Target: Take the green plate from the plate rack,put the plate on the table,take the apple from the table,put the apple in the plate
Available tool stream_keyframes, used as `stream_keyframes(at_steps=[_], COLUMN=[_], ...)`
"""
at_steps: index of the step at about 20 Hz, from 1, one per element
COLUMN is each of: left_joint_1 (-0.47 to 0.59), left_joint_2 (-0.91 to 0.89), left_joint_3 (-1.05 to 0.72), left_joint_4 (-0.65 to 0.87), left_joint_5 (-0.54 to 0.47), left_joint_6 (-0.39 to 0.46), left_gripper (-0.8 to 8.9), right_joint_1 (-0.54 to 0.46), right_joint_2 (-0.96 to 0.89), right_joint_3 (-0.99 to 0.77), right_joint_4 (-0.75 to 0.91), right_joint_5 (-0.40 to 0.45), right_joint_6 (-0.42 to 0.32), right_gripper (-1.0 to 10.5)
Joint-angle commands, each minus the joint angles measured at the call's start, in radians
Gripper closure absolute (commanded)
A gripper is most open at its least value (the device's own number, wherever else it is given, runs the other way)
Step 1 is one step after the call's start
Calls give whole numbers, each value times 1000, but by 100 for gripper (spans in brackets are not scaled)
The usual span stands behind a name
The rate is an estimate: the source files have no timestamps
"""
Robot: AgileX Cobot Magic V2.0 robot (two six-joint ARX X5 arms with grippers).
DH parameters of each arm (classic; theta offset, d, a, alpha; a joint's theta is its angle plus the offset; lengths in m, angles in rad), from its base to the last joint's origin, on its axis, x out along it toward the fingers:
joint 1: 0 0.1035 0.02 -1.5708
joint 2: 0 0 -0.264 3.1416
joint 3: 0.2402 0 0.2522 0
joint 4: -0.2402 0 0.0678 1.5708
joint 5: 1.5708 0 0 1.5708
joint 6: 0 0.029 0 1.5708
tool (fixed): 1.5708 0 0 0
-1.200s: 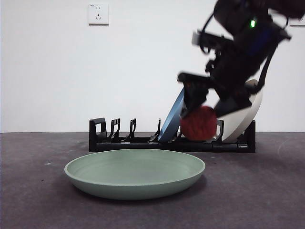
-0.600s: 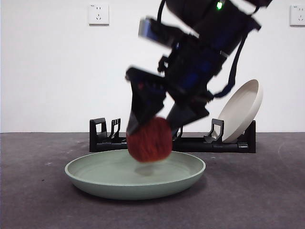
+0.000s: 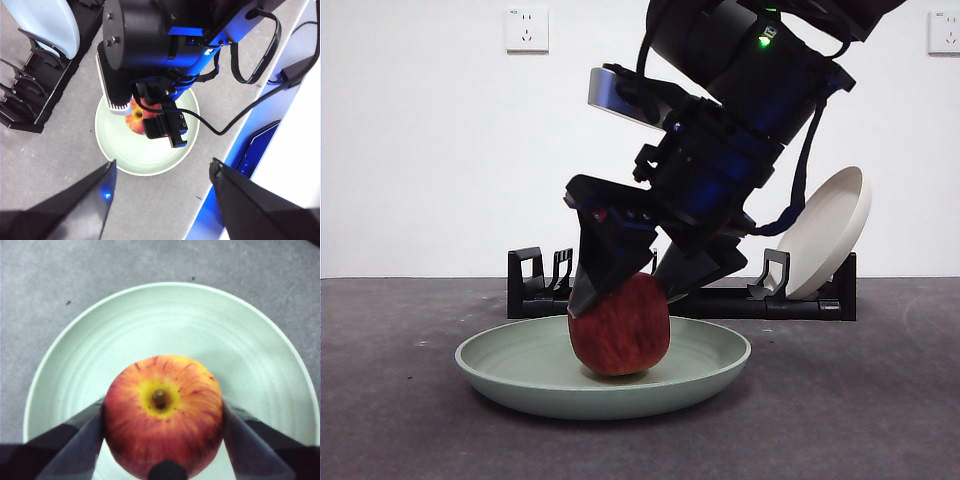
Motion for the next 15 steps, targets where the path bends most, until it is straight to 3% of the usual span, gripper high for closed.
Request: stream_keyframes(at_steps=[1,3,6,15], left_joint_1=[2,2,2,2], left_joint_2=[1,1,1,1], left_joint_3=[3,3,3,3], left_joint_4=[-29,-29,-30,-28], left_joint_5=[-2,-2,-3,-3], left_joint_6=[-20,-26,-31,-31], left_gripper=[500,500,500,500], right_joint_1=[3,3,3,3], right_joint_2=[13,13,13,-135], right_joint_3=[-11,-11,-11,-11], right_joint_4=[0,-17,-34,-107], right_joint_5=[-2,-3,0,1], right_joint_6=[-2,5,29,28], right_gripper=[957,834,337,312])
